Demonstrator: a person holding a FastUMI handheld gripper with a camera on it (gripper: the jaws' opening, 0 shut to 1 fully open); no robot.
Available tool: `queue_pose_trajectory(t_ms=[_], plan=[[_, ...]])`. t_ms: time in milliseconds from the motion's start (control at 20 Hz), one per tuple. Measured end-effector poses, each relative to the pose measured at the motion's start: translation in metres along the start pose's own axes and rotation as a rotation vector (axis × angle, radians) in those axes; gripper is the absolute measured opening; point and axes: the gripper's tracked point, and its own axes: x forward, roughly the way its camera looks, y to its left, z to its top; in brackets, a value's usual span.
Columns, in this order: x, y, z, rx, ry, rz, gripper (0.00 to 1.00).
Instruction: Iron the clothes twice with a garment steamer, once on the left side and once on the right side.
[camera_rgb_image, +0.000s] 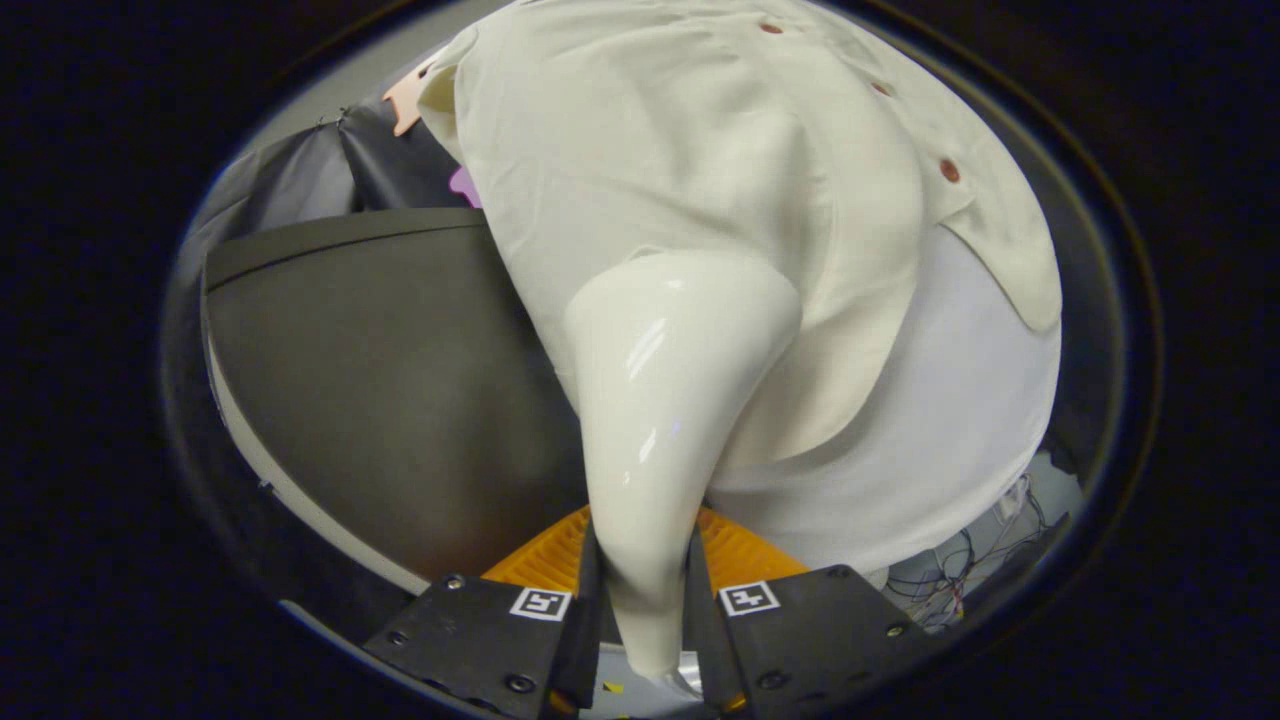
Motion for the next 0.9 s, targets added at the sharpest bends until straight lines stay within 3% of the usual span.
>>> queue_pose_trajectory(t_ms=[550,900], plan=[[0.006,0.000,-0.011,-0.008,0.096,-0.053,0.40],[-0.010,0.010,0.021,-0.067,0.002,0.005,0.40]])
